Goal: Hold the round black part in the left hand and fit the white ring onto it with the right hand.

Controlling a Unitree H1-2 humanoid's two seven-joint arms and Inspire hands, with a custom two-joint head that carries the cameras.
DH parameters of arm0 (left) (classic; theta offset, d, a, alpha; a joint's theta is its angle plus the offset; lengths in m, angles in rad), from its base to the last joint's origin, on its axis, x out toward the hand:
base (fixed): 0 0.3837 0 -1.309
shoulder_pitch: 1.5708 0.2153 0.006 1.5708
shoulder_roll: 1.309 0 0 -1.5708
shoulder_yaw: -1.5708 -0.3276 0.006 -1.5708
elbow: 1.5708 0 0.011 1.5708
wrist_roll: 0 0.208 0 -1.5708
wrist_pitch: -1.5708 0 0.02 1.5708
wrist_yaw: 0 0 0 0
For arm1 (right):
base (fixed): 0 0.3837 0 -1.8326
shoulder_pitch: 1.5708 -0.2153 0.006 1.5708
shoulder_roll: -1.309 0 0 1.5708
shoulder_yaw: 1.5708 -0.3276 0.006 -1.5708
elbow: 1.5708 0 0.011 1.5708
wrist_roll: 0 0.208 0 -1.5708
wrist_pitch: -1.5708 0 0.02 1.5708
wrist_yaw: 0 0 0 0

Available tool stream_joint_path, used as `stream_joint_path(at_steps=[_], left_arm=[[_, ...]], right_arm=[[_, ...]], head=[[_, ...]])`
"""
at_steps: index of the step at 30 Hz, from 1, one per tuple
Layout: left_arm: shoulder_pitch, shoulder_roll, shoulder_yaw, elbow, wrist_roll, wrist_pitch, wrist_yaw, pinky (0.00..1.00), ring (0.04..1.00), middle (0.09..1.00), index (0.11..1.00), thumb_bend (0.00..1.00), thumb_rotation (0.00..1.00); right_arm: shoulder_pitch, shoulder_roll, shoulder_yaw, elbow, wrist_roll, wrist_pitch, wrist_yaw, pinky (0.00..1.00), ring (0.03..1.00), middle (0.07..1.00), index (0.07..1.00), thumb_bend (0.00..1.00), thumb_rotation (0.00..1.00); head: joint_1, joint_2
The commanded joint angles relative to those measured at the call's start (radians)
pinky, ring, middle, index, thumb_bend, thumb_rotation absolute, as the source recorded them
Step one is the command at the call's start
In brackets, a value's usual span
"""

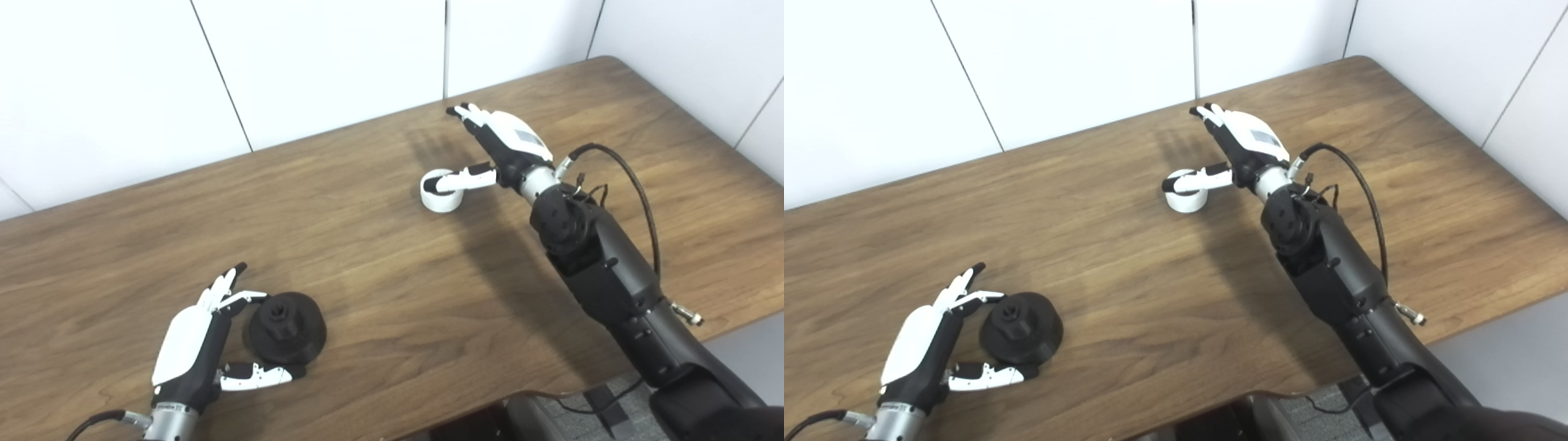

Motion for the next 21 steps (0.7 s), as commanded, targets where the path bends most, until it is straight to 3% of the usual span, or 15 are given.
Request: stream_joint_path(at_steps=[1,10,15,21], left_arm=[[-0.023,0.016,0.008,-0.004,0.018,0.002,-0.003,0.98,1.000,1.000,0.610,0.93,0.39],[-0.018,0.017,0.009,-0.008,0.022,0.003,-0.003,0.97,1.000,1.000,0.610,0.93,0.39],[-0.019,0.016,0.012,-0.013,0.021,0.007,-0.005,0.97,1.000,1.000,0.608,0.92,0.39],[-0.017,0.015,0.014,-0.019,0.014,0.006,-0.009,0.99,1.000,1.000,0.608,0.93,0.39]], right_arm=[[-0.029,-0.024,-0.007,-0.014,0.007,0.005,0.005,0.90,1.000,1.000,0.984,1.00,0.62],[-0.019,-0.045,0.006,-0.034,0.030,0.037,0.079,0.94,1.000,1.000,0.991,1.00,0.62],[-0.009,-0.051,0.017,-0.049,0.030,0.058,0.114,0.94,1.000,1.000,0.953,1.00,0.57],[0.000,-0.055,0.032,-0.035,0.023,0.057,0.111,0.92,1.000,1.000,0.927,1.00,0.54]], head=[[-0.001,0.001],[0.003,0.008],[0.007,0.012],[0.010,0.017]])
